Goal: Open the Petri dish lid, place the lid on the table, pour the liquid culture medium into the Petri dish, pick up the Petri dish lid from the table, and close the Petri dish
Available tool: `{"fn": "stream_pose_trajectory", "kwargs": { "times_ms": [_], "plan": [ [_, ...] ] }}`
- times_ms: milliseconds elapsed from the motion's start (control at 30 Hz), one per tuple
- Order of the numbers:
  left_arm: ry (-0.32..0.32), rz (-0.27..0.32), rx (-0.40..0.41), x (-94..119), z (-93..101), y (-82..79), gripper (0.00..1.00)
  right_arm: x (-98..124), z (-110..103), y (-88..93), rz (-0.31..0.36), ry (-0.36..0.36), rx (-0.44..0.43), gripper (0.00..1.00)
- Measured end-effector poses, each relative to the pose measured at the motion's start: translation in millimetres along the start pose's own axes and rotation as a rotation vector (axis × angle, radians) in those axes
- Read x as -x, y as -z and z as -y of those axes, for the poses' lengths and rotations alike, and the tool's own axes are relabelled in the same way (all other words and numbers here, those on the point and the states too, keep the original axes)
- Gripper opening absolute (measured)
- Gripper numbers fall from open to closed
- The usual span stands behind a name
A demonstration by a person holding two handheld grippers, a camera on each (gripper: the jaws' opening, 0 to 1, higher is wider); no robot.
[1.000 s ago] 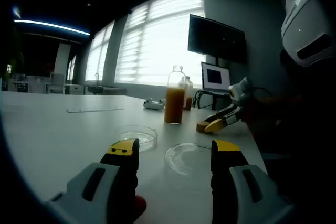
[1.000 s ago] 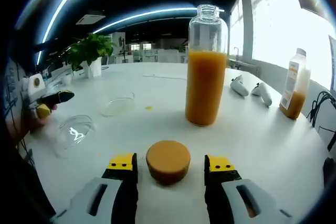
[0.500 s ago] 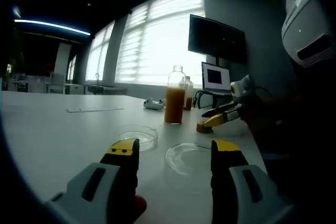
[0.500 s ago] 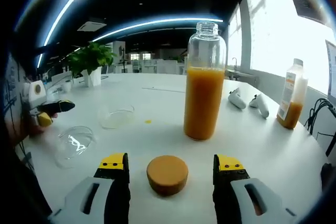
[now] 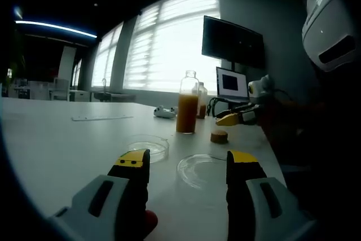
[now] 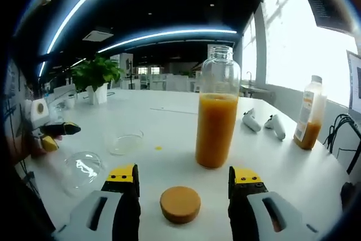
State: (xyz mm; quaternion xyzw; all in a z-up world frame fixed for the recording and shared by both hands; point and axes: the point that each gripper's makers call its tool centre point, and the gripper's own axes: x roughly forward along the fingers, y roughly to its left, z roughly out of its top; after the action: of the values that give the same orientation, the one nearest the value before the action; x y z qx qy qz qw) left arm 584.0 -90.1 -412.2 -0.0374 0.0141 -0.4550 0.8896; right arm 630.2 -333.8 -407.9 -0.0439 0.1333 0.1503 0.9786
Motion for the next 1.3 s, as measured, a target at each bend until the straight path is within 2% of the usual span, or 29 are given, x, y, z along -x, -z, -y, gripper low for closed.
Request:
{"fn": "stream_pose_trajectory", "kwargs": {
  "times_ms": [333, 633, 967, 1300],
  "plan": [
    [0.003, -0.001, 0.000, -0.4, 0.2, 0.3, 0.46, 3.3, 11.9, -34.7, 0.109, 0.072, -0.005, 0.57],
    [0.002, -0.001, -0.001, -0.5, 0.1, 0.3, 0.46, -4.4, 17.4, -60.1, 0.180, 0.106, -0.034, 0.58],
    [0.004, 0.001, 0.003, -0.2, 0.1, -0.3, 0.46, -14.1, 22.7, -74.3, 0.224, 0.125, -0.066, 0.61],
    [0.004, 0.000, 0.008, -0.3, -0.5, 0.1, 0.46, -28.5, 31.4, -96.9, 0.282, 0.155, -0.074, 0.60]
  ]
}}
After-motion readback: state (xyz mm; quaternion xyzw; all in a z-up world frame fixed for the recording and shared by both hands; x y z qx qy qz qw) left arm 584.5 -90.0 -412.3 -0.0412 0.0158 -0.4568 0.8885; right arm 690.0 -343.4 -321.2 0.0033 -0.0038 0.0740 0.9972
